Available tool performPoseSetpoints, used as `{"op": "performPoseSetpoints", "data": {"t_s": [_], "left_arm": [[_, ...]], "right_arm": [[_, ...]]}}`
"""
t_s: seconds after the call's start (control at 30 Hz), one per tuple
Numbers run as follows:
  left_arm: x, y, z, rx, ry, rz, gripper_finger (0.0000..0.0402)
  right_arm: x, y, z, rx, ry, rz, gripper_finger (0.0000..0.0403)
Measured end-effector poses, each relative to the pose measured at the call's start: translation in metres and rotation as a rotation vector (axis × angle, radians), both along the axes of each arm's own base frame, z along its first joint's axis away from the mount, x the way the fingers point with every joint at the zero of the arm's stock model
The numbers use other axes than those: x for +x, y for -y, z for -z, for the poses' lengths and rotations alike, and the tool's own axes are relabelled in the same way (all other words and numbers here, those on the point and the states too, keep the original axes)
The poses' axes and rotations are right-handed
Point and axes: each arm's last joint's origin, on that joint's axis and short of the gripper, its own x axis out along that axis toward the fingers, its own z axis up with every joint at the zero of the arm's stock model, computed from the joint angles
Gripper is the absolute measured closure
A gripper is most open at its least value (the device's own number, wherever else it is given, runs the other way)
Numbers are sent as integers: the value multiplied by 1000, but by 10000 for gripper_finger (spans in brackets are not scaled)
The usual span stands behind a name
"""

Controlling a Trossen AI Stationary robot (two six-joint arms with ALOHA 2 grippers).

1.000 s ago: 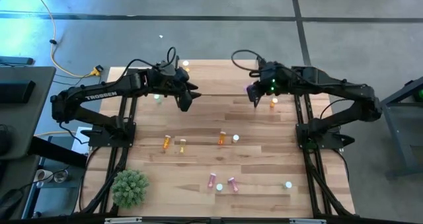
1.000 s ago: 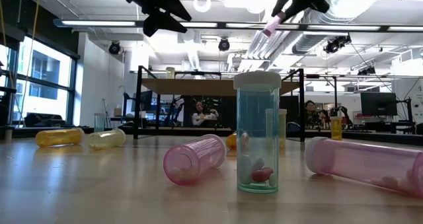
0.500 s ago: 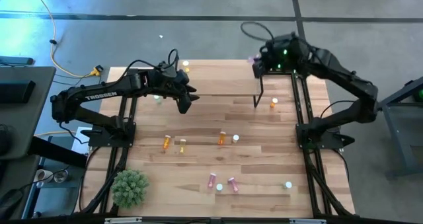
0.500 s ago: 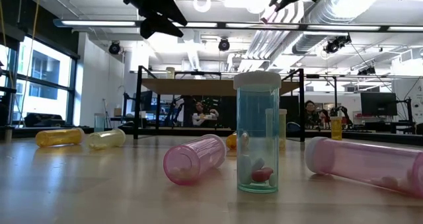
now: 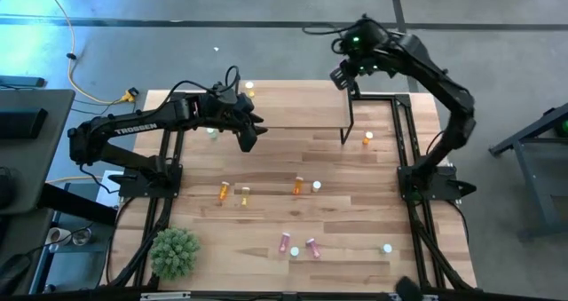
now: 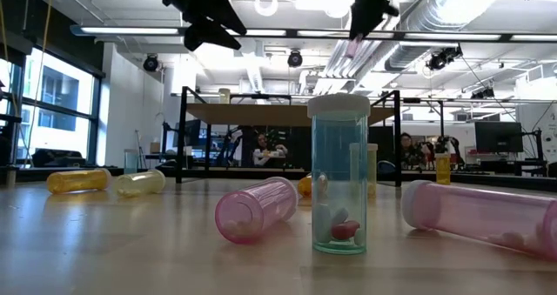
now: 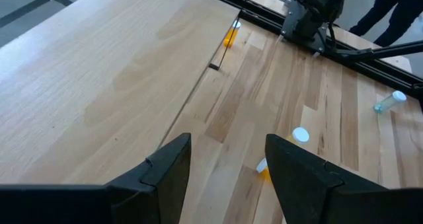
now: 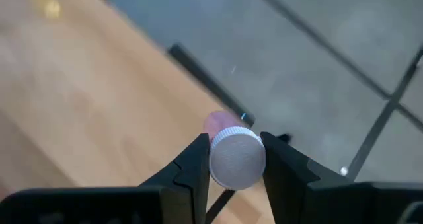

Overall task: Pick and place medicine bottles onto shelf by color
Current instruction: Put the top pink pill bottle on the shelf

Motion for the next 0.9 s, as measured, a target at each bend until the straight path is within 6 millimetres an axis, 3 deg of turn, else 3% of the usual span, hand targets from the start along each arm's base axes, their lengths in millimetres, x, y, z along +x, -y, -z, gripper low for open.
{"op": "performPoseSetpoints", "data": {"t_s": [0.27,0.47,0.9], "left_arm": [[0,0,0,0,0,0,216],[0,0,0,0,0,1,216],[0,0,0,1,-1,1,216]], "right_arm": [[34,22,48,123,-167,-90,302],[48,38,77,175,-273,-122,302],[51,56,98,209,-331,-131,302]]}}
